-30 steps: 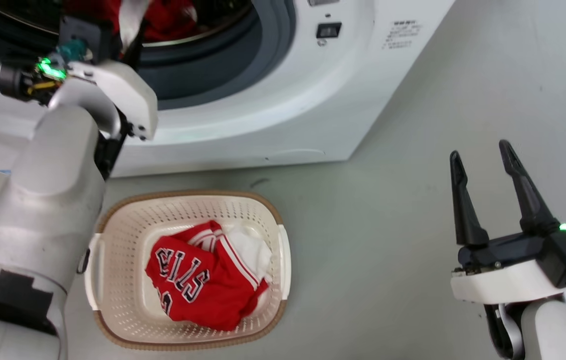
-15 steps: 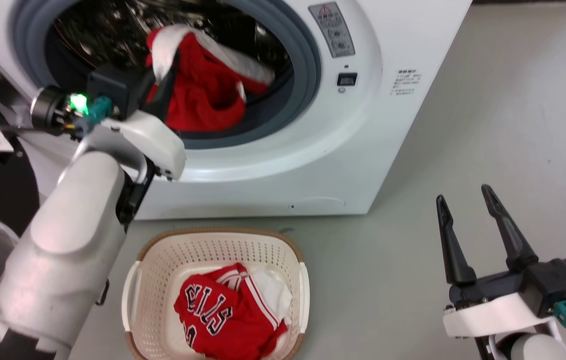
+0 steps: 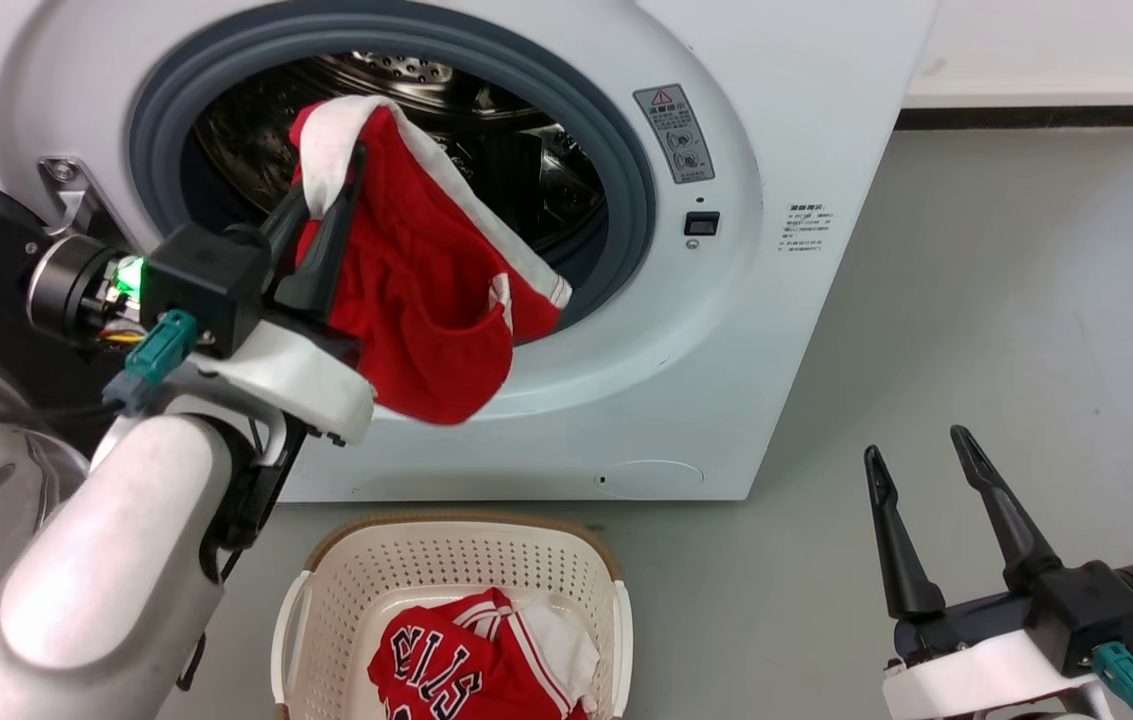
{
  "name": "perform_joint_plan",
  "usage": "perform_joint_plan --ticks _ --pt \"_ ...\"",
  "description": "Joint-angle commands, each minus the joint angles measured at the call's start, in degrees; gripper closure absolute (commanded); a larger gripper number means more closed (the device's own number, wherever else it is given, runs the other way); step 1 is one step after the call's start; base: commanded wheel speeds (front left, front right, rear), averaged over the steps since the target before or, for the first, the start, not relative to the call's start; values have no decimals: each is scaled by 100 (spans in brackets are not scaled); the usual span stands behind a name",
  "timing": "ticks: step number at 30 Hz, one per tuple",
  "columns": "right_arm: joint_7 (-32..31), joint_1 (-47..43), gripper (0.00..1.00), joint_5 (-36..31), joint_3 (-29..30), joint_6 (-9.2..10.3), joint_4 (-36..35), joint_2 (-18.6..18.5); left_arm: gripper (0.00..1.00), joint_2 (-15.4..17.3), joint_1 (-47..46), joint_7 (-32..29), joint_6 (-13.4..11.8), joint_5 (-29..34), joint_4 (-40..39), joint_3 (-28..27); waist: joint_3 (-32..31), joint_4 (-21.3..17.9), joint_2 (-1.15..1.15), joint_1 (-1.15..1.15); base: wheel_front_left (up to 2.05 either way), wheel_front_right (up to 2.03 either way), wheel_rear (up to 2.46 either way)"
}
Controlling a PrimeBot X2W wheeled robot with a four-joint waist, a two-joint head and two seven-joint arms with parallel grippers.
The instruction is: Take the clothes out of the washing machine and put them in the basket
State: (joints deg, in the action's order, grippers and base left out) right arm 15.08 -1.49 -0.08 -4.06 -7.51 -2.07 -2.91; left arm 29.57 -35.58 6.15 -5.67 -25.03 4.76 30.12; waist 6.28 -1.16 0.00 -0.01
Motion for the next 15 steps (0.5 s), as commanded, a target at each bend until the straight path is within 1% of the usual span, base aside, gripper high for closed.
perform_joint_plan --ticks 1,7,15 --pt "13 -79 0 4 -5 4 5 5 100 73 140 -44 -87 24 -244 -29 -68 23 0 1 0 0 0" --pt "13 -146 0 27 -28 4 25 5 100 316 463 -299 -348 36 -1151 -95 -198 64 0 1 0 0 0" --pt "13 -151 0 52 -59 4 3 5 100 549 929 -545 -559 53 -1793 -60 -199 72 0 1 0 0 0"
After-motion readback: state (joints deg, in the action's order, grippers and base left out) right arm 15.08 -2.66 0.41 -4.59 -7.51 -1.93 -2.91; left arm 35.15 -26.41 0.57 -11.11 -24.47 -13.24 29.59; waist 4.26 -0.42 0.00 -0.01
